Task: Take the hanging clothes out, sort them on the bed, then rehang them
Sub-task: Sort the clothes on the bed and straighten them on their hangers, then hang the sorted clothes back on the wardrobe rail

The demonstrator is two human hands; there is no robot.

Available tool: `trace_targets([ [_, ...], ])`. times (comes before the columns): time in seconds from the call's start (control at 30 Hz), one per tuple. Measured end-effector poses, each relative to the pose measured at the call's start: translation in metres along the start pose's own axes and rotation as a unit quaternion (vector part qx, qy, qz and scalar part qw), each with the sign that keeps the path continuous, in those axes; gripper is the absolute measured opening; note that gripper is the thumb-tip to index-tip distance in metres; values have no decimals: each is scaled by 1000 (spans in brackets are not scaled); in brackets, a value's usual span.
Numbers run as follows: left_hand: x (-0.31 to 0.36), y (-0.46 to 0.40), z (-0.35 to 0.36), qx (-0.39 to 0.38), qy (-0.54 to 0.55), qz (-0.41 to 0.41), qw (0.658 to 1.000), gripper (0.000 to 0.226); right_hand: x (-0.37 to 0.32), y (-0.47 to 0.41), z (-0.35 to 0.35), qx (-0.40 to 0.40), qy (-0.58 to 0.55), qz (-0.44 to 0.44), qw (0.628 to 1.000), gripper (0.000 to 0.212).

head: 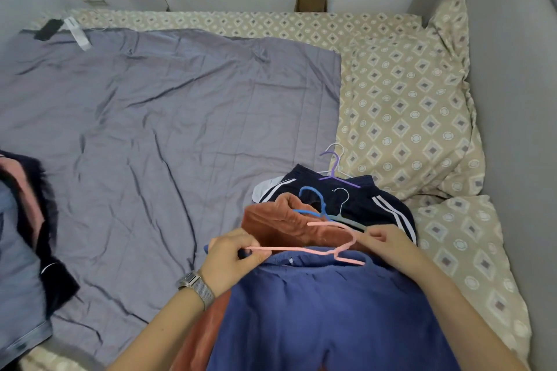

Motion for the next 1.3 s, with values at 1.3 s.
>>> trace_targets([
  [1.3, -77, 678, -467, 549, 382, -328, 667, 27, -455, 659, 541, -453, -58, -305, 835, 27],
])
Point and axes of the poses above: each hand's wrist, its own y-axis away from the middle knuckle, its own z-axis out of the palm, x = y × z, the point moved 4 cm from there along -y, towards the middle knuckle, and after that the axes turned 13 degrees about x, right-handed, at the moved point
